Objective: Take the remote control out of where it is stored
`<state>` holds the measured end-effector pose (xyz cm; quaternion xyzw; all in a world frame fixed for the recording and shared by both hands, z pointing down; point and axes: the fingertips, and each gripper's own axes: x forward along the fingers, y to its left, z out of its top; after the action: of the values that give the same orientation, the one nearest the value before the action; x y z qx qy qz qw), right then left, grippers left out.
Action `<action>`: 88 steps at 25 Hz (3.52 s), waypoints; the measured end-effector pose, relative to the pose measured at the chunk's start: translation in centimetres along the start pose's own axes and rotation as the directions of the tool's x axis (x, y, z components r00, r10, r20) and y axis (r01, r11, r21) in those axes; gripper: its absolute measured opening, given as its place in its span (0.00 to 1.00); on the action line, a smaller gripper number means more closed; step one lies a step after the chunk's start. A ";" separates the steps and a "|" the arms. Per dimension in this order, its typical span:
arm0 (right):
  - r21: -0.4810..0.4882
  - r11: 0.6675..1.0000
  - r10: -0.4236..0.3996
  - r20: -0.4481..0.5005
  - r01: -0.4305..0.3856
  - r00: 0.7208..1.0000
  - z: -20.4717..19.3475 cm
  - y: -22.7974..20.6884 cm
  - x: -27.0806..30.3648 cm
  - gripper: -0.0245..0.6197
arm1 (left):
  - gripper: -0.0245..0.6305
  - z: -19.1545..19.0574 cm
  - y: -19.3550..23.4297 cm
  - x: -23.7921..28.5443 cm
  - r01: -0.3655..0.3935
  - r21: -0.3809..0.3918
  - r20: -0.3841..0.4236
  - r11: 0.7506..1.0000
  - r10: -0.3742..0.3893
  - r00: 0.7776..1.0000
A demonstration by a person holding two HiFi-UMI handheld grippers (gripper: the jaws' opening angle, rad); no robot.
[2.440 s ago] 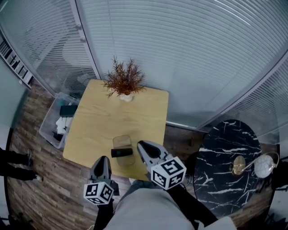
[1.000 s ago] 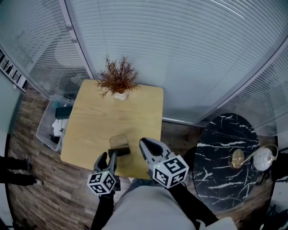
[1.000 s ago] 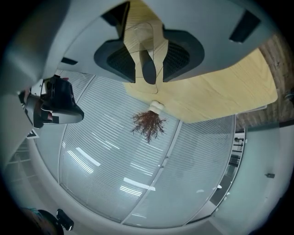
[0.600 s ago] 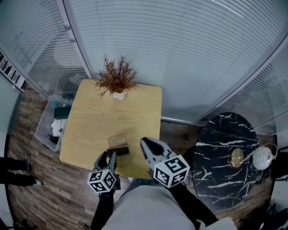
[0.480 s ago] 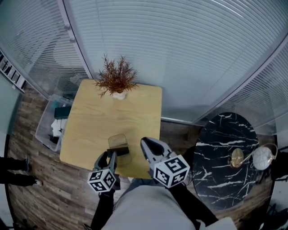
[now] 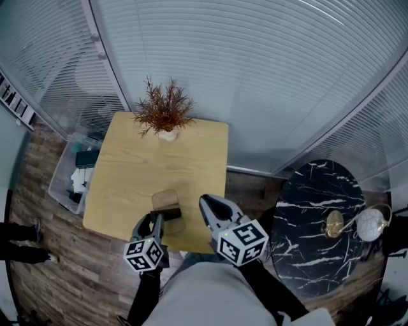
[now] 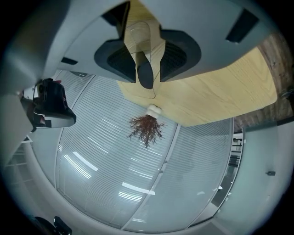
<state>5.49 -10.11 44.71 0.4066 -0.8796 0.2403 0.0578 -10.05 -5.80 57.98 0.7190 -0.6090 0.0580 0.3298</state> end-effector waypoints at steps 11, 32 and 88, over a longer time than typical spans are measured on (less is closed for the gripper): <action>0.000 1.000 -0.005 -0.004 0.005 1.000 0.1 -0.2 0.0 0.05 | 0.27 0.2 -0.1 -0.1 -0.013 0.018 0.002 1.000 0.013 1.000; 0.001 1.000 -0.007 -0.013 0.007 1.000 -0.2 -0.4 0.1 0.05 | 0.20 0.5 -0.5 -0.2 0.001 -0.043 0.026 0.999 0.000 1.000; -0.002 1.000 -0.003 -0.006 0.003 1.000 -0.1 -0.4 -0.1 0.05 | 0.19 3.6 -2.2 -2.2 0.069 -0.096 0.111 0.993 -0.058 0.992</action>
<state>5.85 -10.28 44.91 0.4070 -0.8791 0.2403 0.0613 -9.73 -5.83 53.24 0.7227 -0.6050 -0.0220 0.3335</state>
